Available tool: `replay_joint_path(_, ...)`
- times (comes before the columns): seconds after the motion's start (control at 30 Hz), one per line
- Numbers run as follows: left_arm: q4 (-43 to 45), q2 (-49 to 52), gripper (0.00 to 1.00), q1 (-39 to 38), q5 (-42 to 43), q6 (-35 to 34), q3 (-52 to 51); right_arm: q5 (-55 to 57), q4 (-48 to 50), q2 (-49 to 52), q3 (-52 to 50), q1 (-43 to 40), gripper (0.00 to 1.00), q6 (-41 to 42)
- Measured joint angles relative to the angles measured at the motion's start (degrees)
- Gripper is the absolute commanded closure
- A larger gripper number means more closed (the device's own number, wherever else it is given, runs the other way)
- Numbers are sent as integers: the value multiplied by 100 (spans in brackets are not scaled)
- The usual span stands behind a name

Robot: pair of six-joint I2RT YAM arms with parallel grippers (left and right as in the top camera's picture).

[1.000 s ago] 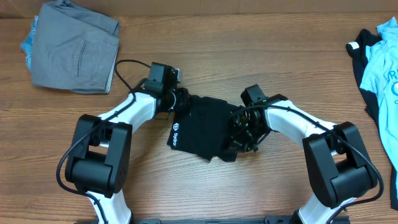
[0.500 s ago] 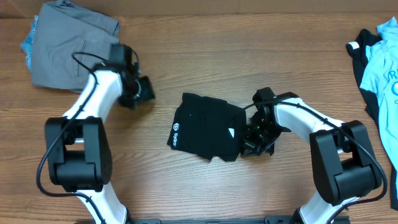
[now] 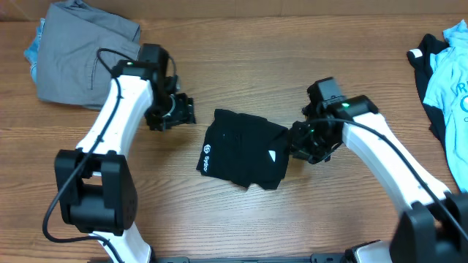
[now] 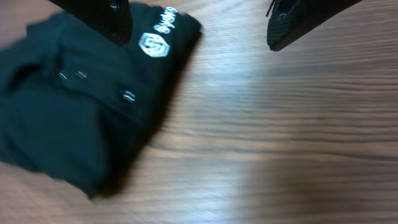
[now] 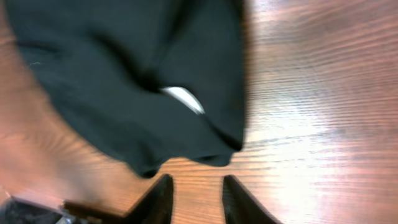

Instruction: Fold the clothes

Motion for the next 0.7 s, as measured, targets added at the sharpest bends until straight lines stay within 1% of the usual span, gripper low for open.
replay_joint_path(0.07, -50, -37, 29, -247, 59, 59, -13, -114, 87, -177, 39, 39, 68, -50)
replay_joint_path(0.13, -68, -57, 37, -553, 72, 114, -85, -240, 186, -208, 48, 138, 68, -101)
replay_joint_path(0.17, -59, -63, 48, -702, 57, 122, -168, -297, 225, -181, 46, 199, 68, -140)
replay_joint_path(0.2, -55, -66, 54, -837, 17, 133, -271, -365, 271, -151, 46, 262, 69, -177)
replay_joint_path(0.23, -11, -68, 59, -944, 15, 85, -376, -444, 326, -118, 44, 330, 68, -219)
replay_joint_path(0.37, 330, -87, 58, -1078, 42, 46, -1005, -767, 627, 109, 42, 507, 69, -297)
replay_joint_path(0.47, 507, -87, 57, -1062, 146, 46, -1368, -1001, 824, 391, 39, 570, 75, -330)
replay_joint_path(0.63, 892, -87, 62, -1062, 293, 52, -1829, -1178, 957, 1067, 39, 586, 82, -372)
replay_joint_path(0.7, 973, -87, 64, -1054, 319, 52, -1958, -1217, 957, 1362, 39, 586, 82, -378)
